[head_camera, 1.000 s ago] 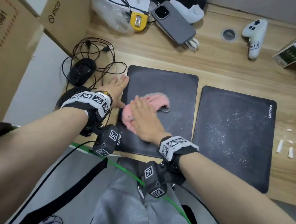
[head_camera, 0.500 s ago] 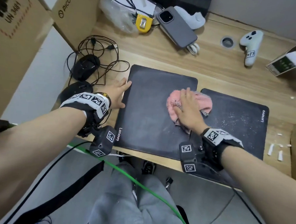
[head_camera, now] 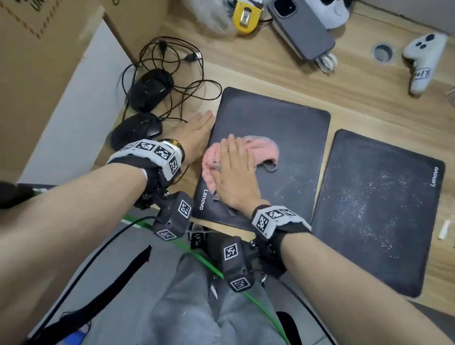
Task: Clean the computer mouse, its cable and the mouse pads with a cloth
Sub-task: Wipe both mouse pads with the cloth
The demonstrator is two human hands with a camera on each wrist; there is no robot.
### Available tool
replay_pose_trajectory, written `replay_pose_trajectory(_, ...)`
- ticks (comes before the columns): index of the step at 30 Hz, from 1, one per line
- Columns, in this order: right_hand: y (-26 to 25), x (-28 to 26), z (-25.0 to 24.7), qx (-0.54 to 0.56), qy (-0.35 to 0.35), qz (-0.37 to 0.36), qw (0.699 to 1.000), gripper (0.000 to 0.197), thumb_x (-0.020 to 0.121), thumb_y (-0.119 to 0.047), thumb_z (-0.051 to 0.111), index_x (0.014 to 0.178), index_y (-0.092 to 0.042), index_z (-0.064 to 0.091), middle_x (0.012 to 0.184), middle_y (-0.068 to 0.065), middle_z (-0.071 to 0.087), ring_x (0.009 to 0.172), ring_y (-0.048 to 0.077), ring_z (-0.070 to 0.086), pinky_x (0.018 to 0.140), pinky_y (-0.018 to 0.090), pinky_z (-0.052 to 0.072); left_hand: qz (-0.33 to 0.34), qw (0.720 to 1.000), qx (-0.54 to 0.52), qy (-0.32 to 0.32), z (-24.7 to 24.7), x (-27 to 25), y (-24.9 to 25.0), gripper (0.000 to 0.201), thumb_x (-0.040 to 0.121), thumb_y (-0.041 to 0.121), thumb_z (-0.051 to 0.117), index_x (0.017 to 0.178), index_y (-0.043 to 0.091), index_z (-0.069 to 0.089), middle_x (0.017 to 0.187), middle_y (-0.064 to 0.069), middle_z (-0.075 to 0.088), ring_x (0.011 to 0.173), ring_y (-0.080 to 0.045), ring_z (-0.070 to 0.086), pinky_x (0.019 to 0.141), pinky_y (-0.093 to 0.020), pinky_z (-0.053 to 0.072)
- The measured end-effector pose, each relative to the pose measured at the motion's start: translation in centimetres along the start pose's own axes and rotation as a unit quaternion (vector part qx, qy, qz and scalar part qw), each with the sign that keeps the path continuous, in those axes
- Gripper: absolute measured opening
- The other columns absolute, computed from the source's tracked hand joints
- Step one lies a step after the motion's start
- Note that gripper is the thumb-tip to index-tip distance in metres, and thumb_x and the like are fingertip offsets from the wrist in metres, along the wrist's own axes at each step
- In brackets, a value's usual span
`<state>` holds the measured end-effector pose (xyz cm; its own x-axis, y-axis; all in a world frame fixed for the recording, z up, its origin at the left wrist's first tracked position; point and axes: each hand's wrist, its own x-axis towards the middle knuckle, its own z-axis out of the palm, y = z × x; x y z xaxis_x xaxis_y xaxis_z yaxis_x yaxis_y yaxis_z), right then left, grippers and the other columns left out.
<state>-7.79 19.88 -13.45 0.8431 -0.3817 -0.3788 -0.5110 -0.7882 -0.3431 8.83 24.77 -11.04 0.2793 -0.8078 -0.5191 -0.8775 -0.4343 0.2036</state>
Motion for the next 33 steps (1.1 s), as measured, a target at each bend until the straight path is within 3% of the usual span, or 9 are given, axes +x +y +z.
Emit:
replay_pose_trajectory(6,-1.8,-4.0,2.1,-0.028,-0.066,-0.075,0.995,0.070,0.101,-0.038,0.031,0.152,-0.008,-0.005,0.160,0.011,-0.014,0.147,0.026,-0.015,0.119,0.042,-0.012,-0.006,1.000,-0.003,-0.008,0.2,0.6,-0.1,0.091,0.090,0.036,0.061,0.153,0.008,0.002,0.162,-0.006,-0.003,0.148,-0.021,0.002,0.118,-0.039,0.017)
replay_pose_trajectory(12,-0.8,-6.0,2.6,-0.042,-0.079,-0.115,0.989,0.072,0.100,-0.035,0.039,0.153,-0.010,-0.002,0.161,0.008,-0.011,0.148,0.022,-0.012,0.120,0.038,-0.010,-0.011,1.000,0.013,-0.004,1.0,2.0,-0.4,0.092,0.084,0.037,0.069,0.149,0.007,0.012,0.157,-0.008,0.011,0.144,-0.026,0.015,0.116,-0.041,0.023)
replay_pose_trajectory(16,4.3,-7.2,1.3,0.016,-0.034,0.021,0.999,0.067,0.103,-0.037,0.031,0.153,-0.014,-0.007,0.161,0.004,-0.016,0.148,0.019,-0.016,0.120,0.041,-0.006,-0.016,0.999,0.029,-0.014,1.0,2.6,-0.1,0.089,0.082,0.038,0.070,0.145,0.004,0.016,0.152,-0.010,0.015,0.140,-0.028,0.021,0.113,-0.042,0.028)
replay_pose_trajectory(19,7.9,-8.1,0.2,0.075,0.004,0.151,0.986,0.066,0.103,-0.035,0.030,0.153,-0.014,-0.008,0.161,0.004,-0.017,0.147,0.019,-0.017,0.118,0.039,-0.011,-0.013,0.999,0.027,-0.016,1.0,2.8,-0.2,0.090,0.082,0.038,0.070,0.145,0.004,0.015,0.152,-0.009,0.014,0.140,-0.028,0.020,0.112,-0.044,0.029)
replay_pose_trajectory(23,6.3,-7.4,0.0,0.082,0.039,0.242,0.966,0.067,0.102,-0.031,0.031,0.152,-0.007,-0.006,0.160,0.012,-0.013,0.148,0.029,-0.012,0.118,0.046,-0.005,-0.003,1.000,0.025,-0.012,1.1,2.7,-0.5,0.090,0.083,0.039,0.069,0.145,0.004,0.015,0.154,-0.010,0.014,0.140,-0.028,0.019,0.113,-0.043,0.027)
replay_pose_trajectory(26,0.1,-6.4,1.4,0.053,0.004,0.170,0.984,0.072,0.099,-0.028,0.037,0.152,-0.003,-0.006,0.159,0.017,-0.013,0.147,0.033,-0.013,0.117,0.045,-0.007,0.007,0.999,0.044,-0.018,1.0,2.3,-0.2,0.091,0.087,0.037,0.064,0.148,0.000,0.008,0.158,-0.014,0.004,0.142,-0.030,0.014,0.117,-0.039,0.019)
replay_pose_trajectory(29,-4.7,-6.0,3.0,0.049,-0.017,0.091,0.994,0.073,0.098,-0.030,0.036,0.152,-0.004,-0.007,0.159,0.015,-0.015,0.147,0.031,-0.017,0.114,0.040,-0.016,0.008,0.998,0.055,-0.017,0.9,2.1,0.0,0.094,0.088,0.038,0.062,0.149,-0.001,0.002,0.159,-0.015,0.001,0.144,-0.030,0.011,0.117,-0.041,0.018)
replay_pose_trajectory(33,-2.3,-6.4,3.4,0.053,-0.021,0.042,0.997,0.068,0.101,-0.032,0.033,0.153,-0.013,-0.007,0.160,0.006,-0.016,0.147,0.021,-0.018,0.114,0.034,-0.018,0.013,0.997,0.071,-0.033,0.2,2.1,0.3,0.101,0.087,0.037,0.064,0.151,0.005,-0.007,0.160,-0.010,-0.010,0.145,-0.032,0.007,0.117,-0.044,0.019)
